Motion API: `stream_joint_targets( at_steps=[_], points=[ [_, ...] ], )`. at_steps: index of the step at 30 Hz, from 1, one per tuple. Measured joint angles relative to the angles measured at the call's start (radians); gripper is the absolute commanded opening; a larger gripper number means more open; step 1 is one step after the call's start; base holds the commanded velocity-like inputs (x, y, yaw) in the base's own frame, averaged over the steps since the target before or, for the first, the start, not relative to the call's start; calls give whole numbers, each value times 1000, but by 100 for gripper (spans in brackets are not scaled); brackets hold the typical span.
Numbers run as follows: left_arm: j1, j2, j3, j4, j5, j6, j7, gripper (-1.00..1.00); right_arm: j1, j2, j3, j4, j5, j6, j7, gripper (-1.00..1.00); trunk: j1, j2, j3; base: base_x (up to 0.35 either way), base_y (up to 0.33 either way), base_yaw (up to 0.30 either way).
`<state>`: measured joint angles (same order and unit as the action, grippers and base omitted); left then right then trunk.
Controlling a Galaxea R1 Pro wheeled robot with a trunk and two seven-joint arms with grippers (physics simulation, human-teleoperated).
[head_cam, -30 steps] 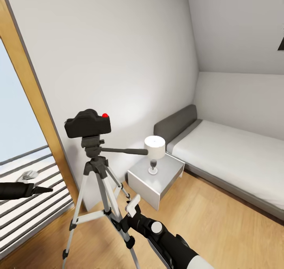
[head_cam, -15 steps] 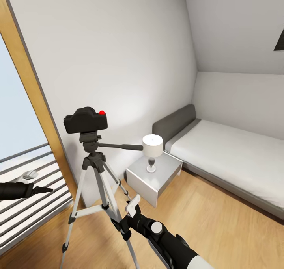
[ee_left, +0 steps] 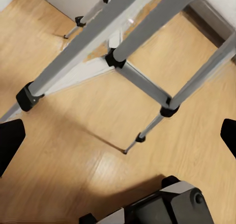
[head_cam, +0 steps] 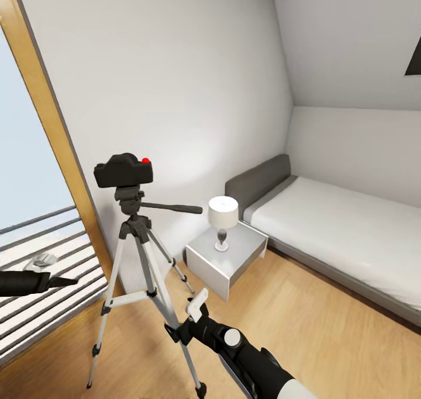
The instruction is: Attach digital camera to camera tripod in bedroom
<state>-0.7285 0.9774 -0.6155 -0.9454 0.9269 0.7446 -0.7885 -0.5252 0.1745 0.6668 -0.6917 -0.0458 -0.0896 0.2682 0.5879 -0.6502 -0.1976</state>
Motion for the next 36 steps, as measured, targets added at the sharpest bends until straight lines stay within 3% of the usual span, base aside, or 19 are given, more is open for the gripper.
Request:
stream_joint_targets(
  at_steps=[20,26,36],
  points=[
    [0,-1,-1,2,2,0,15,100,0,0,0,-1,0,-2,-1,100,0,0,0,-75,-86,30],
    [0,-13,-1,2,2,1,72,100,0,0,0,-4,0,-3,-1,100,0,0,0,-196,-235,34],
    [1,-26,-1,2,3,2,116,100,1,0,-1,-15,0,1,-1,100,0,0,0,-231,-256,40]
  ],
)
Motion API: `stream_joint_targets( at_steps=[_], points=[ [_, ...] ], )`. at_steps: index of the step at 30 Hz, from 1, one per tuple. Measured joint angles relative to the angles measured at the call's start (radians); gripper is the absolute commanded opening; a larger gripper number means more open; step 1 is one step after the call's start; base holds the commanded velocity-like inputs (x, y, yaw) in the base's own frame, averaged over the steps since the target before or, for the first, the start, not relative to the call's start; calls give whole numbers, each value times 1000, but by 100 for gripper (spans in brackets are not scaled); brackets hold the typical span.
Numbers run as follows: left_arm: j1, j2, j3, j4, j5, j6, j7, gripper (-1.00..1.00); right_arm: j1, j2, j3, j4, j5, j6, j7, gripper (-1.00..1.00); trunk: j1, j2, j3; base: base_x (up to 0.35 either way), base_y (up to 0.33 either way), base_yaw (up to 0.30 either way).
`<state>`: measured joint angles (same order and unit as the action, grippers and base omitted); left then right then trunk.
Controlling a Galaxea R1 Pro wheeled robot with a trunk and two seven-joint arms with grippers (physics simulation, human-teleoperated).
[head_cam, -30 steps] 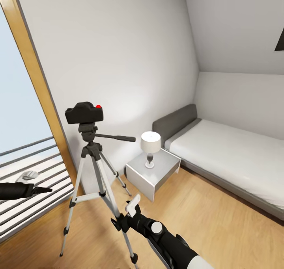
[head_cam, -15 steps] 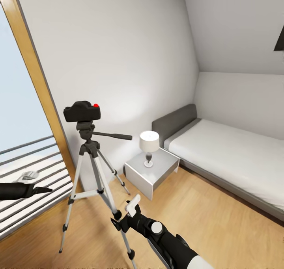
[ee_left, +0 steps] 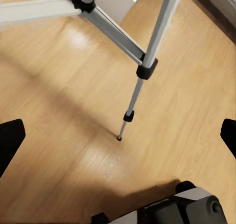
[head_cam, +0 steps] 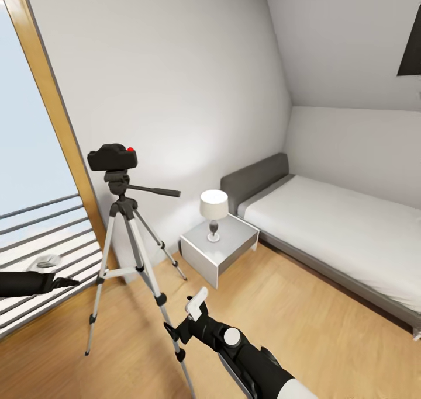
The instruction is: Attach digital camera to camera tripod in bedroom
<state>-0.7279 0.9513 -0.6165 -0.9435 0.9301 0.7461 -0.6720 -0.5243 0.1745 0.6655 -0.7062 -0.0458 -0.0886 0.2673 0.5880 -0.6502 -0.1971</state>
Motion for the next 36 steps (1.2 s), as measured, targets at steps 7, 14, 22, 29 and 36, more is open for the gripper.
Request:
stream_joint_targets(
  at_steps=[7,14,22,29,36],
  points=[
    [5,-4,0,0,0,0,10,100,0,0,0,-3,0,5,-1,100,0,0,0,-244,-258,9],
    [14,-3,2,7,1,-1,14,100,0,0,0,-3,1,7,-2,100,0,0,0,-211,-200,2],
    [19,-4,28,16,1,-2,14,100,0,0,0,-4,1,3,-3,100,0,0,0,-55,-51,0],
    [22,-7,37,21,1,-2,15,100,1,0,-1,-5,1,0,-3,100,0,0,0,-56,-44,0],
    [63,-34,43,27,1,-6,40,100,5,0,-7,-28,0,7,0,100,0,0,0,-119,-89,0]
  ],
)
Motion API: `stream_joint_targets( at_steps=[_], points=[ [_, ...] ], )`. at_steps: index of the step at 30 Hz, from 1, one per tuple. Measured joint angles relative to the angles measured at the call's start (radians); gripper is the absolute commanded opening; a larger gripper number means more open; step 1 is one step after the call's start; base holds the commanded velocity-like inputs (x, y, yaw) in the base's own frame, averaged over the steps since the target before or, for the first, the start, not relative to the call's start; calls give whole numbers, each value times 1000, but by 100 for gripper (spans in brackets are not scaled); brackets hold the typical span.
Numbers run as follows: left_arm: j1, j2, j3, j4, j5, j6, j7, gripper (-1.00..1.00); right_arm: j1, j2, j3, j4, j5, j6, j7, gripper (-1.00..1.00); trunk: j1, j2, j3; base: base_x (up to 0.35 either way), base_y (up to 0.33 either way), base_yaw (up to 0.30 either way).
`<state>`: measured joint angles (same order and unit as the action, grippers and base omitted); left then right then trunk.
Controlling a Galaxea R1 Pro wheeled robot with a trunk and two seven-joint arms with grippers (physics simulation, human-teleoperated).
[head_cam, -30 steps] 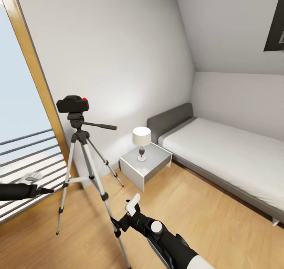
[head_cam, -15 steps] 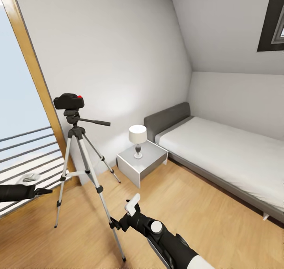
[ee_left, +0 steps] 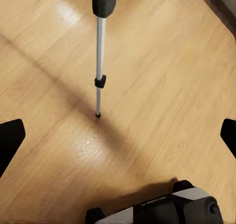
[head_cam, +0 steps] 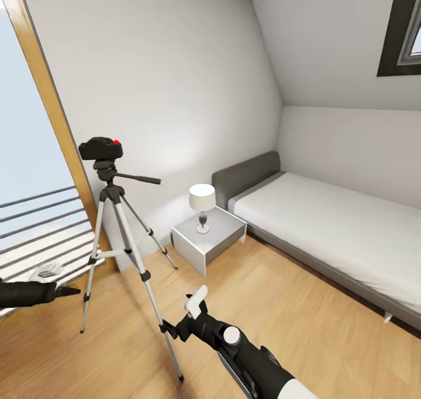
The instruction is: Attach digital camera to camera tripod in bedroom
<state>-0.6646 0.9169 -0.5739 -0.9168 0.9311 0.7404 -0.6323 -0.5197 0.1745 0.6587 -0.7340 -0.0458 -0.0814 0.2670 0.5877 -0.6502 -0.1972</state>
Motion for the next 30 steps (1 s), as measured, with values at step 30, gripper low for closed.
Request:
stream_joint_targets(
  at_steps=[30],
  points=[
    [311,-787,48,765,2,-443,552,100,131,-247,-335,424,-15,464,-53,100,0,0,0,-5,-4,0]
  ],
)
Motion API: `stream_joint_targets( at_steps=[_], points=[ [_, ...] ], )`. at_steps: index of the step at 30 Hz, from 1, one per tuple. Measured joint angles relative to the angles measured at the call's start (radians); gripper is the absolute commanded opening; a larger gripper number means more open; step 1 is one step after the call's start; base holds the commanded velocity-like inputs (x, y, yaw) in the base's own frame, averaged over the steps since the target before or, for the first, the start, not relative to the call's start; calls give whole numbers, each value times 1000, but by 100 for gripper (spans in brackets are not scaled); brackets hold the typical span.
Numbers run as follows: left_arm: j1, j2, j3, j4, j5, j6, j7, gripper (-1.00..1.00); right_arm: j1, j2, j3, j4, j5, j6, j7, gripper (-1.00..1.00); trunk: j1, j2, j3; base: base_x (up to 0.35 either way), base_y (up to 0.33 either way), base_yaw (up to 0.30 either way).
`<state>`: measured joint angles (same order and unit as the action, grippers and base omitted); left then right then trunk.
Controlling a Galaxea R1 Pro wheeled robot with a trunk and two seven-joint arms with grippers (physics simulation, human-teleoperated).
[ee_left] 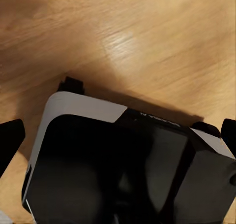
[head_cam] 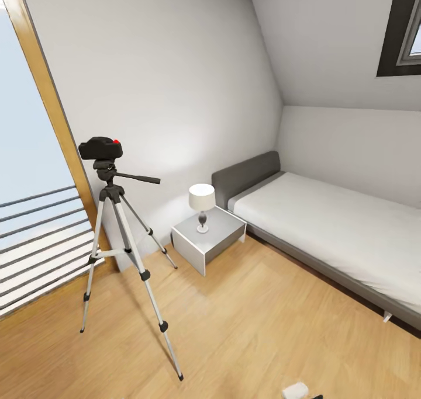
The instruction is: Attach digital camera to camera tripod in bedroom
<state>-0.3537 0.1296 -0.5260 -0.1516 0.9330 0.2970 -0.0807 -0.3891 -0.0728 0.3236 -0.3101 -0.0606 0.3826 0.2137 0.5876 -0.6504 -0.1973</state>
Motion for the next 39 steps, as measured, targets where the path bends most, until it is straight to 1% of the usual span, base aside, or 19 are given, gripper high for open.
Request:
stream_joint_targets(
  at_steps=[1,2,4,5,8,9,10,11,13,15,16,20,23,26,29,32,39],
  points=[
    [4,-9,0,20,0,-9,0,100,0,-5,-3,18,0,-5,-1,100,0,0,0,0,0,0],
    [4,-10,1,21,0,-9,0,100,0,-5,-3,19,-1,-5,-1,100,0,0,0,0,0,0],
    [35,-31,2,71,-1,-54,1,100,1,-19,-9,74,0,-39,-3,100,0,0,0,0,0,0],
    [45,-35,4,78,-1,-66,1,100,2,-23,-10,89,0,-48,-4,100,0,0,0,0,0,0],
    [76,-41,5,92,-1,-89,0,100,6,-33,-12,135,0,-71,-11,100,0,0,0,0,0,0],
    [76,-41,5,92,-1,-89,0,100,6,-33,-12,136,-1,-72,-11,100,0,0,0,0,0,0],
    [98,-44,5,98,-2,-98,0,100,10,-41,-13,163,1,-88,-18,100,0,0,0,0,0,0],
    [99,-44,6,98,-1,-98,0,100,10,-41,-13,164,0,-88,-18,100,0,0,0,0,0,0],
    [137,-48,5,103,-2,-106,0,100,22,-49,-13,199,4,-109,-27,100,0,0,0,0,0,0],
    [188,-46,5,106,-5,-111,0,100,63,-54,-11,226,6,-127,-33,100,0,0,0,0,0,0],
    [189,-47,6,106,-5,-111,0,100,63,-54,-12,226,5,-127,-33,100,0,0,0,0,0,0],
    [228,-39,6,107,-7,-113,0,100,123,-44,-7,237,6,-135,-36,100,0,0,0,0,0,0],
    [245,-37,6,108,-8,-113,0,100,167,-21,-7,241,4,-138,-36,100,0,0,0,0,0,0],
    [253,-40,6,108,-9,-114,0,100,196,5,-6,243,7,-140,-37,100,0,0,0,0,0,0],
    [258,-43,5,108,-9,-114,0,100,211,20,-7,244,5,-140,-37,100,0,0,0,0,0,0],
    [260,-45,4,108,-9,-114,0,100,218,27,-5,242,4,-141,-37,100,0,0,0,0,0,0],
    [262,-44,4,108,-9,-114,0,100,224,28,-4,240,4,-142,-37,100,0,0,0,0,0,0]
  ],
)
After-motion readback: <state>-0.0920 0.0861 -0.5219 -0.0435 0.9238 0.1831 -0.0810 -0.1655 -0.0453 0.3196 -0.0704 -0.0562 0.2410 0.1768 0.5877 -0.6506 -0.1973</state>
